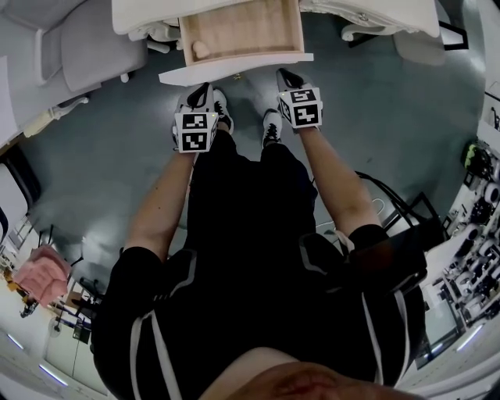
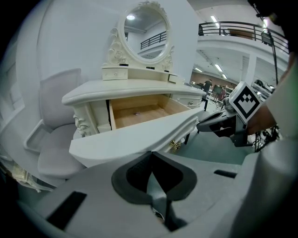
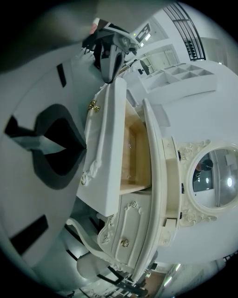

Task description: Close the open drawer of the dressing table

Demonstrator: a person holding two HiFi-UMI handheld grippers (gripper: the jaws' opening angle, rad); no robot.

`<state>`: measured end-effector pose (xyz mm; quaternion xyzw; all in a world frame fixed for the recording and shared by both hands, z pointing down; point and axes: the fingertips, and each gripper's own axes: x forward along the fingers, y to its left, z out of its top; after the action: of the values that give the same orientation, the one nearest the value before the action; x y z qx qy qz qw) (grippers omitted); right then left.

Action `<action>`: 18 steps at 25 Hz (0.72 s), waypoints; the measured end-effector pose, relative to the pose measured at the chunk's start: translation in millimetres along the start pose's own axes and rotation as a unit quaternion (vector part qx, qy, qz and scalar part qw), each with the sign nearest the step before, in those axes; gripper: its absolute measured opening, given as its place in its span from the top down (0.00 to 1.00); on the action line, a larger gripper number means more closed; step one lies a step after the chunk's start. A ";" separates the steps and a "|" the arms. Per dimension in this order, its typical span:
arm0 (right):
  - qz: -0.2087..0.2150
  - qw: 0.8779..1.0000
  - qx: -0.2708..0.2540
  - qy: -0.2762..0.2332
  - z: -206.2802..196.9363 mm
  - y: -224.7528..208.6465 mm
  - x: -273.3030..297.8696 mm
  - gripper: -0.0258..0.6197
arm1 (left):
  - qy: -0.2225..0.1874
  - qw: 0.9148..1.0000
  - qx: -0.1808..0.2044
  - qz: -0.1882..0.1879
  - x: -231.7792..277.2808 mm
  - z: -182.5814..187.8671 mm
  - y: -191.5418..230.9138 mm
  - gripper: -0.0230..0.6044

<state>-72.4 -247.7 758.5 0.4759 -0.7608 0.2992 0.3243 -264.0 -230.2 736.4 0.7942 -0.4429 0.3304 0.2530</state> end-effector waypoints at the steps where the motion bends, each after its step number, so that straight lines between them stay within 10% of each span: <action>1: -0.004 1.000 0.004 0.000 2.7 -1.6 1.0 0.95 | -0.002 1.000 0.000 -0.002 2.1 3.4 1.9 0.96; 18: -0.070 0.995 0.064 -0.040 65.7 -14.0 -20.5 0.95 | -0.007 0.996 0.069 -0.053 42.2 49.2 41.4 0.96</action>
<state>-66.4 -292.1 704.4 0.5591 -0.7177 0.3042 0.2823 -268.7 -306.8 740.4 0.8346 -0.3777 0.3406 0.2115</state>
